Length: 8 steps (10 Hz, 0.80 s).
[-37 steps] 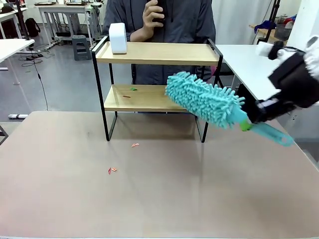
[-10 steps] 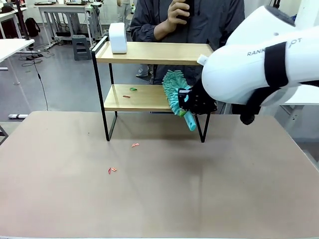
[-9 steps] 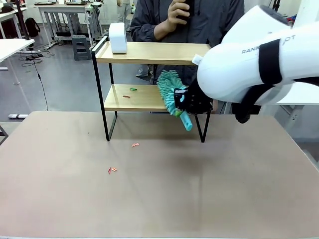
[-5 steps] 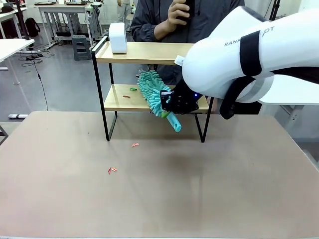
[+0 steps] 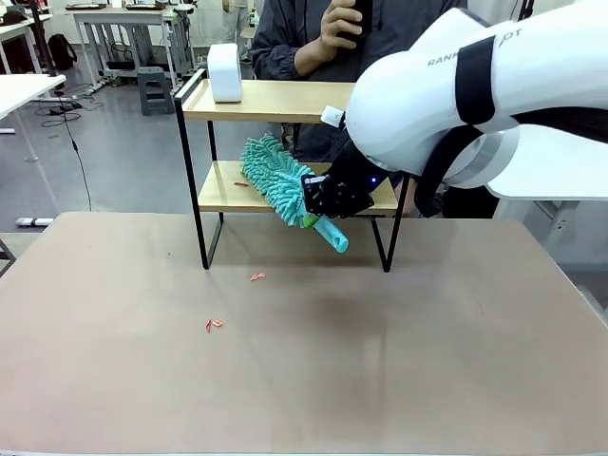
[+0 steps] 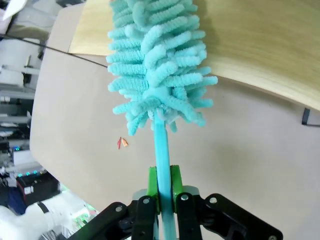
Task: Clean the shelf.
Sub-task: Clean the remaining tier of the Shelf with the Duster once objects are removed.
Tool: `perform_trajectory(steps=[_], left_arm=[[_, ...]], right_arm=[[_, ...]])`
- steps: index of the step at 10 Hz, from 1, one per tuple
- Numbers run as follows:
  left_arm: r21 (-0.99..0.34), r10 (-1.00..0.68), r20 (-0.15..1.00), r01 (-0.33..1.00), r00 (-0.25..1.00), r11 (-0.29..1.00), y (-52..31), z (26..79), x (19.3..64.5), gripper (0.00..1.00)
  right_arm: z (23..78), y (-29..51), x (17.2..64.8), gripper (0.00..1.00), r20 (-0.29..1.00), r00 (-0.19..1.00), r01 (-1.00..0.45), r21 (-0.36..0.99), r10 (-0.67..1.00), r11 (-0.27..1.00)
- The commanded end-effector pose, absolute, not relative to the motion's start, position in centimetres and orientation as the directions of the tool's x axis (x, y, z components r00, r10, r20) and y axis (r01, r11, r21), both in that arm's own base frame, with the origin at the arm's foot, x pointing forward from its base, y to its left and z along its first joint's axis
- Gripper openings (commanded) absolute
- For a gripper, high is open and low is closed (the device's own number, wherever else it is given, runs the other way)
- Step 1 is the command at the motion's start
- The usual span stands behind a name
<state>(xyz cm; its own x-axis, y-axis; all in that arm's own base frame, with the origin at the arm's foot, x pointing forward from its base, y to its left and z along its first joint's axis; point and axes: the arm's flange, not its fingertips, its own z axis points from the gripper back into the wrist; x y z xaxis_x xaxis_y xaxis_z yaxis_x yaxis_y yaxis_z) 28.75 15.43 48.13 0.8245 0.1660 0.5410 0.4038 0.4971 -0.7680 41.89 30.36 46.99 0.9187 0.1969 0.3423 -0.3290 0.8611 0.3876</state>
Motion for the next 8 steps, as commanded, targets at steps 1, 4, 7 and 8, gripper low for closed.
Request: perform_trajectory(steps=[1,4,7,8], left_arm=[[-0.765,0.172,0.558,0.422,0.812,0.486,15.3,48.3,28.8,1.00],[-0.765,0.172,0.558,0.422,0.812,0.486,15.3,48.3,28.8,1.00],[-0.765,0.172,0.558,0.422,0.812,0.486,15.3,48.3,28.8,1.00],[-0.765,0.172,0.558,0.422,0.812,0.486,15.3,48.3,28.8,1.00]], right_arm=[[47.1,29.6,42.5,0.12,0.369,0.876,-0.451,0.395,0.311,0.801],[47.2,29.4,42.0,0.12,0.371,0.837,-0.532,0.384,0.402,0.754],[48.4,26.0,39.9,0.12,0.375,0.708,-0.706,0.367,0.598,0.606],[49.5,23.4,38.8,0.12,0.407,0.685,-0.728,0.398,0.604,0.558]])
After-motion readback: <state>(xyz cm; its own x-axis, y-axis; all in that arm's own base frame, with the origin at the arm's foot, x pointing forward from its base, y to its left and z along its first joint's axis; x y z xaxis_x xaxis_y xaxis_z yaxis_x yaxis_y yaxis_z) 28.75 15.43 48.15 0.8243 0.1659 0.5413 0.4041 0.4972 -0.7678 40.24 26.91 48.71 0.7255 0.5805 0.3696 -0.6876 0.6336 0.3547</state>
